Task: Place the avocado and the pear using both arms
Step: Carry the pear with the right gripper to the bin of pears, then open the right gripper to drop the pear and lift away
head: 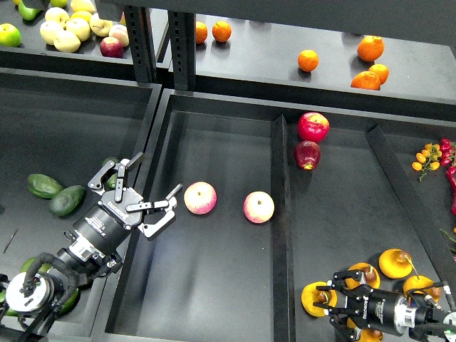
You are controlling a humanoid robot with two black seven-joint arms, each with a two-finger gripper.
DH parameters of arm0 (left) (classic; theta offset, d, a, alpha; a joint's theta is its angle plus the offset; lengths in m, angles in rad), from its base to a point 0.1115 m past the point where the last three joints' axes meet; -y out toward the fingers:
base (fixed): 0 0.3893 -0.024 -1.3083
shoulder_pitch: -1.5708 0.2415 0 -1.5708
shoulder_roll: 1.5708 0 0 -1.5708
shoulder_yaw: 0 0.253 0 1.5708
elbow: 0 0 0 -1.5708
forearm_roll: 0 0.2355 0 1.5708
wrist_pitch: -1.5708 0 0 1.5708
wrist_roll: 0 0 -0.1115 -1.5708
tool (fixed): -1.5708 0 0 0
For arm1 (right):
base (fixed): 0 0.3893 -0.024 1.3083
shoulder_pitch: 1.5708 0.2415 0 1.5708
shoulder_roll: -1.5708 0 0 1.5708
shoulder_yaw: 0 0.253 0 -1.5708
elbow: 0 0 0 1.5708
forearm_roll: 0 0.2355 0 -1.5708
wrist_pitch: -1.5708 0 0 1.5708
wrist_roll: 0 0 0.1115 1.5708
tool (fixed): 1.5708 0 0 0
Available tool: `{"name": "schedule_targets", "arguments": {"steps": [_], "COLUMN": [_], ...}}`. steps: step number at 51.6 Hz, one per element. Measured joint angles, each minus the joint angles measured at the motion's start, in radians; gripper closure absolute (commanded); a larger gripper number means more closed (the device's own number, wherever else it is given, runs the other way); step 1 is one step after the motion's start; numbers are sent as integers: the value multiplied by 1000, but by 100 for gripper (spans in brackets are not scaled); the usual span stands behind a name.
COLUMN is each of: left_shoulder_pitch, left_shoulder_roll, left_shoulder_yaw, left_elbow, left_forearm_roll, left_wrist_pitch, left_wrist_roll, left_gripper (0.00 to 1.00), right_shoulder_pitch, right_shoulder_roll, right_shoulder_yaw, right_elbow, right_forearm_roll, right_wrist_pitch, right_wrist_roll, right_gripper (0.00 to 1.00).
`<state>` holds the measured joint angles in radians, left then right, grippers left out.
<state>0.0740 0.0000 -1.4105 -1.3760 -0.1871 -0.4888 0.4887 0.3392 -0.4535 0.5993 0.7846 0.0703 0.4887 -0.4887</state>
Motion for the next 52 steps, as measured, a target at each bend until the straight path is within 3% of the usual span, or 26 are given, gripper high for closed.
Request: {"name": "schedule_targets", "arguments": {"steps": [2,25,35,43,46,52], "left_shoulder_pitch": [1,4,4,4,4,4], "left_shoulder_roll": [0,0,0,0,0,0], "left_shoulder_yaw": [0,-1,0,1,1,2], "left_elbow": [0,0,3,7,10,16], "left_forearm_roll": [0,0,0,0,0,0], "left_wrist_pitch": [0,0,0,0,0,0], "left_wrist_roll": [0,0,0,0,0,0], "left_gripper": [1,1,1,1,1,1], "right_shoulder_pitch": [3,134,221,226,207,159], "right_shoulder_roll": [-1,-113,-137,-45,42,147], "right_shoulder_yaw": [0,10,37,172,302,464], "right_elbow": [3,94,32,-122,-217,-250], "right_forearm_roll": [0,159,214,220,222,223], "right_wrist_pitch": [0,-14,-14,-12,-6,-4], "right_wrist_roll": [0,0,0,0,0,0], "right_gripper": [1,1,1,1,1,1]}}
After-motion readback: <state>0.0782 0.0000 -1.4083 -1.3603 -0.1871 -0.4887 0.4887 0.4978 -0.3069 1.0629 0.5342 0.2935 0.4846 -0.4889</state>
